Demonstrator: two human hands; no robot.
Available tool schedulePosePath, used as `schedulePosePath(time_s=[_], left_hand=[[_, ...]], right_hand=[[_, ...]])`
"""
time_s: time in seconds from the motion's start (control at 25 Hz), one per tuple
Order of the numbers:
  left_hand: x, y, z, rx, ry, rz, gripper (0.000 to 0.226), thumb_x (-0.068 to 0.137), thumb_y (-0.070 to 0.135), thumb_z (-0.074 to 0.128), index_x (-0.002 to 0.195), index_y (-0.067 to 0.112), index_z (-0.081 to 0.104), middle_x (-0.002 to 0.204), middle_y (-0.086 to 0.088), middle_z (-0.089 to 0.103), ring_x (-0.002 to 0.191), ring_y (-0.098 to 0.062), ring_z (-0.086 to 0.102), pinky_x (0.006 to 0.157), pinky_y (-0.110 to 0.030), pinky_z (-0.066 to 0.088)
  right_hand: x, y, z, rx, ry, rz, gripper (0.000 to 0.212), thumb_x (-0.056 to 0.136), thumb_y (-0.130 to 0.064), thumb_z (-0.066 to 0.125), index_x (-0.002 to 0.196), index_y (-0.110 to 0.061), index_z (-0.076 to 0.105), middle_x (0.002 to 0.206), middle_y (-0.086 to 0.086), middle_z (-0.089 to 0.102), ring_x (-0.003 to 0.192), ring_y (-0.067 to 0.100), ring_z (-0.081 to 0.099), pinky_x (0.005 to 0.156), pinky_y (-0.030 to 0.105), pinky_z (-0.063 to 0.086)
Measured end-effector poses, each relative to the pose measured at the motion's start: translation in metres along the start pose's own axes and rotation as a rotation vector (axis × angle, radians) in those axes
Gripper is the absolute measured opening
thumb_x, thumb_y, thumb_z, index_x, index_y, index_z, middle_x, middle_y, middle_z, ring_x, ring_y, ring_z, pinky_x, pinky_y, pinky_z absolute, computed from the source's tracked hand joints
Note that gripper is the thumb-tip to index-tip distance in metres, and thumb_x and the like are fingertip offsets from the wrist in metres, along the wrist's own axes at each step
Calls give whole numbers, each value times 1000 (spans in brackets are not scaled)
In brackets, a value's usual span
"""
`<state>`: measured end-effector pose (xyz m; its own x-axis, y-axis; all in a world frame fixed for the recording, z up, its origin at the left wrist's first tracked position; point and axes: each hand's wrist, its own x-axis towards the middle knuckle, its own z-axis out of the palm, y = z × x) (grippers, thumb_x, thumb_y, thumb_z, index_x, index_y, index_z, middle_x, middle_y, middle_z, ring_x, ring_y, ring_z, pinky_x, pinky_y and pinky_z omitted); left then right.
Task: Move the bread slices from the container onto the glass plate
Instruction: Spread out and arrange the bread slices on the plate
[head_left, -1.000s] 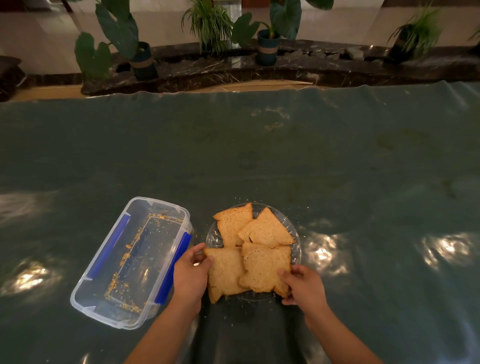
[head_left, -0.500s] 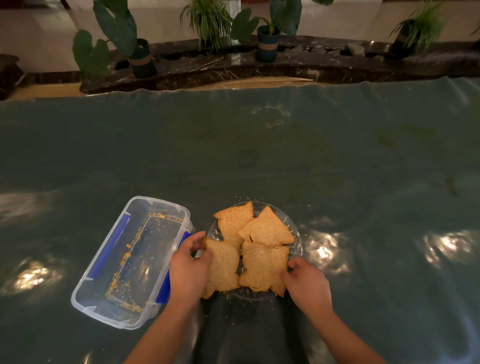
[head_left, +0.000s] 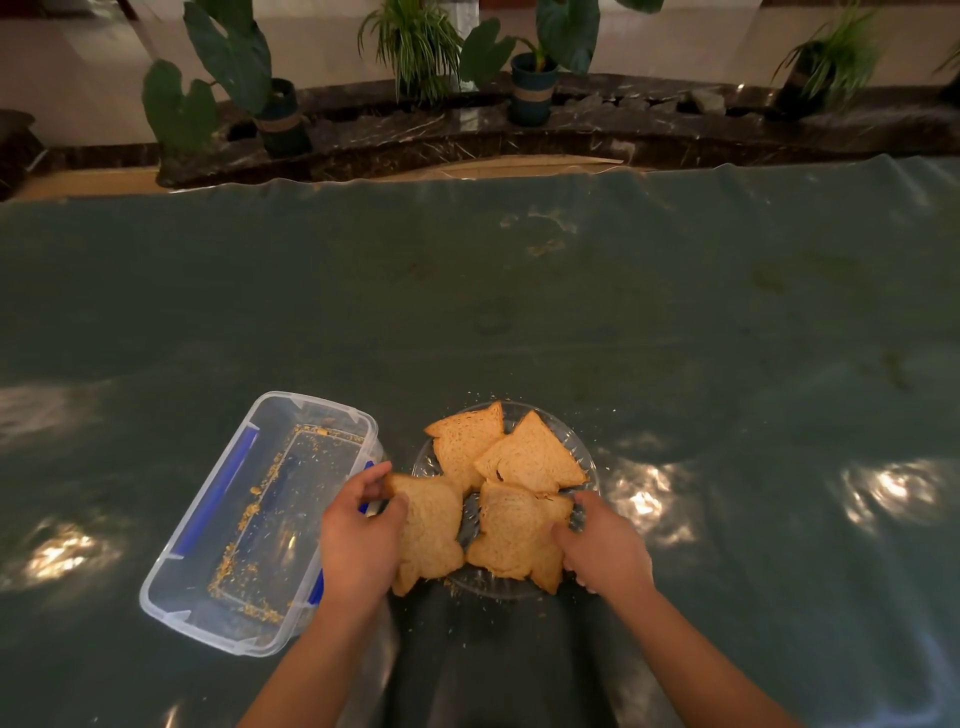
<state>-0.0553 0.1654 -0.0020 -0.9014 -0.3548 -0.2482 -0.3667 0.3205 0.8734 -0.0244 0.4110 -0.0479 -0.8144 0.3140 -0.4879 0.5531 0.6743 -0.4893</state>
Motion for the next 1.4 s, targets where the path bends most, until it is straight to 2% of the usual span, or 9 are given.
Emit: schedulePosePath(time_s=[0.2,0.44,0.6,0.72,0.84,1.0,1.12,1.2,1.4], left_hand=[[4,1,-4,-68,4,-33,38,86,8,68,118,28,68,96,8,67,94,-9,63,87,-47,57],[2,9,-7,-151,17,-42,38,85,9,70,114,34,70,90,11,68,93,-11,66,86,-47,58],[5,12,-2,-436,-64,-77,41,83,1,70,108,34,74,88,7,68,81,-11,66,72,-36,56],[14,7,24,-561,-174,-261,37,86,-4,65,112,22,71,104,-4,68,97,-22,65,83,-44,55],[23,-13,37,-461,-164,-413,36,89,-1,62,116,22,66,114,-5,65,108,-25,63,95,-49,54],[24,-37,36,-312,-71,-424,41,86,1,66,120,23,65,109,-4,65,103,-26,64,93,-51,55],[23,-37,40,-170,-33,-341,43,86,5,66,125,23,63,101,5,66,87,-13,65,73,-34,57],[22,-32,43,-8,-33,-251,46,88,10,64,131,23,59,99,12,64,83,-5,61,63,-22,48],[21,-22,48,241,-54,-118,53,88,16,62,141,14,51,125,-5,66,111,-22,63,94,-41,53]], right_hand=[[3,3,-1,-51,-20,17,13,79,-41,51,80,-27,49,71,3,70,66,27,71,63,45,63],[2,6,1,-26,-11,-12,14,81,-40,51,89,-29,50,71,4,69,63,26,70,60,44,63],[1,8,2,-15,-23,-22,14,81,-39,52,92,-31,51,69,2,69,61,24,70,59,43,63],[1,7,-1,-4,-40,-8,18,78,-37,54,96,-32,53,71,2,70,64,24,71,61,42,63],[2,5,-3,-13,-64,-6,21,77,-38,54,97,-31,55,73,2,71,66,25,71,63,42,63],[5,6,-4,-25,-78,-17,21,78,-39,54,97,-31,56,74,2,71,68,25,72,65,43,63],[7,5,0,-34,-82,-36,27,78,-39,53,105,-32,56,77,2,72,70,27,73,67,43,63],[9,6,2,-61,-72,-53,29,79,-40,53,107,-33,57,78,0,72,69,25,73,68,40,63],[13,4,4,-150,-27,-91,29,82,-42,55,108,-30,61,95,0,72,86,23,69,75,36,58]])
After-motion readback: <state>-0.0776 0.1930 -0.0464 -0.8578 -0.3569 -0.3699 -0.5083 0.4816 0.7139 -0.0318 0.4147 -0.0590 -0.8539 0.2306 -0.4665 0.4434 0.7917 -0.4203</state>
